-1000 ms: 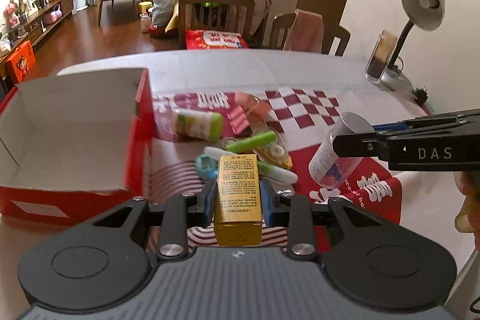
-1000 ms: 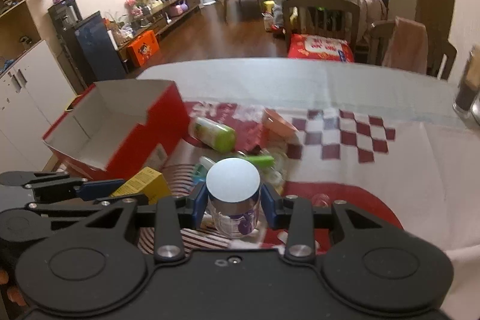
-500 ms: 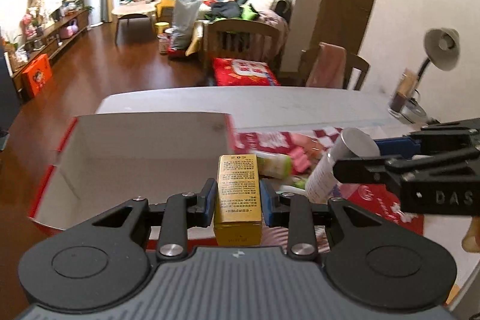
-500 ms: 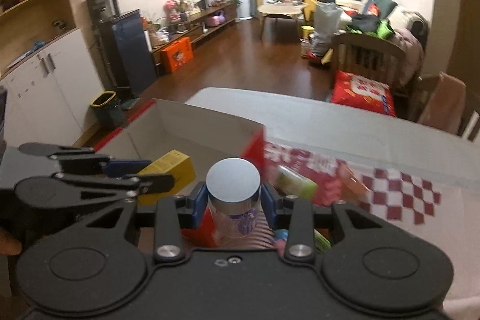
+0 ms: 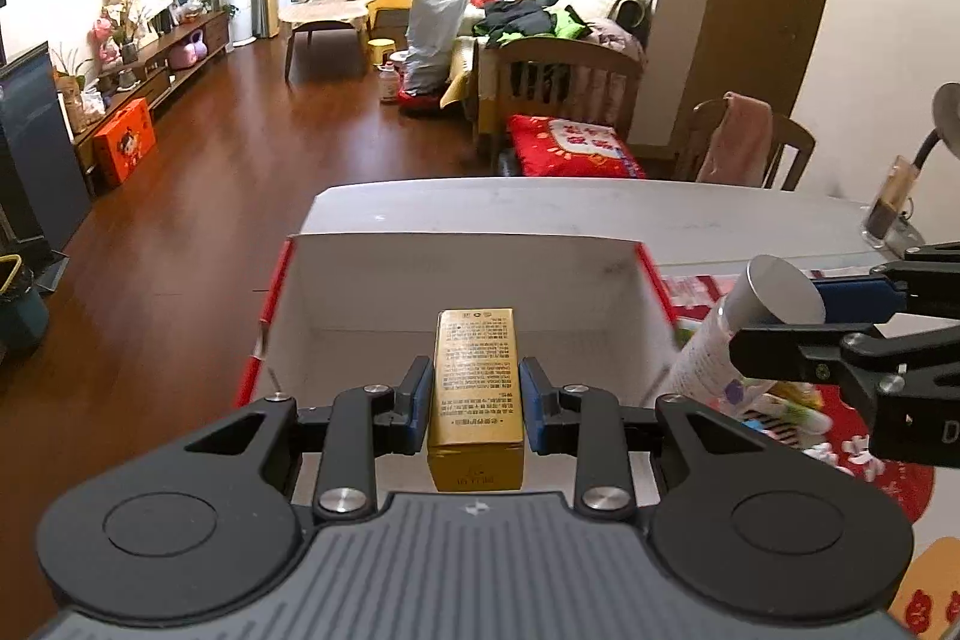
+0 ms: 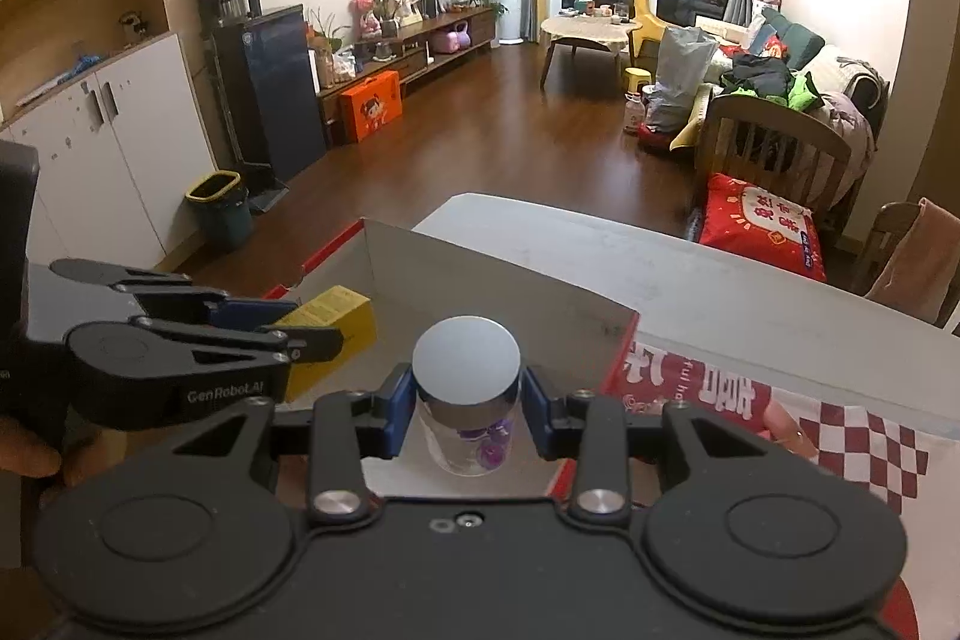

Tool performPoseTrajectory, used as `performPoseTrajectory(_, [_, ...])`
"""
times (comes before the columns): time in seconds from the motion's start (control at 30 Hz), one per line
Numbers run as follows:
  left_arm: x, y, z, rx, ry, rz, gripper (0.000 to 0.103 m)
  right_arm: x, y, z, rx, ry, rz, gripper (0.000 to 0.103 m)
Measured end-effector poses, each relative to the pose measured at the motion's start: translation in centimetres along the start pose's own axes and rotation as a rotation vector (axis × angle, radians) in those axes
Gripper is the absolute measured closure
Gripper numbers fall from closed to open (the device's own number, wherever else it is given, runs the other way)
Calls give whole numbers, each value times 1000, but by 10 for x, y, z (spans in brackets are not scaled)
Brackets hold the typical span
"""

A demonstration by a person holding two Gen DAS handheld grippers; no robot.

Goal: Organize rigid objects
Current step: 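Carry the yellow box and the jar over the open shoebox with both tools, then open both tools to drop the yellow box and jar into the shoebox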

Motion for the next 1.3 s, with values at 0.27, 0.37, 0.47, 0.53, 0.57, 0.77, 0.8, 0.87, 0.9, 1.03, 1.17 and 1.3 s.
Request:
performPoseTrajectory(0.27, [44, -12, -24, 75, 23, -39, 73, 44, -17, -15, -57, -32, -49, 66])
performPoseTrajectory(0.37, [63, -20, -31, 77, 30, -77, 73, 62, -30, -17, -49, -34, -98, 66])
performPoseTrajectory(0.47, [78, -26, -36, 83, 38, -101, 73, 79, -42, -19, -32, -36, -137, 66])
performPoseTrajectory(0.53, [89, -31, -40, 86, 38, -128, 73, 89, -49, -20, -23, -38, -161, 66])
performPoseTrajectory(0.57, [93, -34, -41, 88, 38, -139, 73, 93, -52, -21, -20, -37, -172, 66])
performPoseTrajectory(0.77, [112, -54, -42, 147, 31, -219, 73, 113, -72, -25, -12, -37, -234, 66])
performPoseTrajectory(0.8, [115, -56, -42, 148, 28, -231, 73, 115, -75, -26, -17, -40, -241, 66])
performPoseTrajectory(0.87, [120, -59, -41, 159, 23, -254, 73, 119, -79, -27, -23, -42, -259, 66])
performPoseTrajectory(0.9, [122, -61, -42, 169, 26, -265, 73, 121, -81, -28, -24, -45, -267, 66])
performPoseTrajectory(1.03, [128, -69, -42, 185, 30, -315, 73, 124, -89, -29, -27, -53, -290, 66])
performPoseTrajectory(1.17, [131, -72, -45, 183, 33, -355, 73, 124, -88, -32, -37, -60, -284, 66])
performPoseTrajectory(1.3, [132, -75, -46, 188, 35, -401, 73, 122, -88, -34, -28, -65, -286, 66])
Point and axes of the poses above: each gripper's, at about its wrist camera, not at the fingertips, and x roughly the way its jaws point, z to its right, y to its top, the point moved 10 cm from there along x, roughly the way its jaws point, and after that the axes turned 14 degrees about z, right-handed, at the moved point
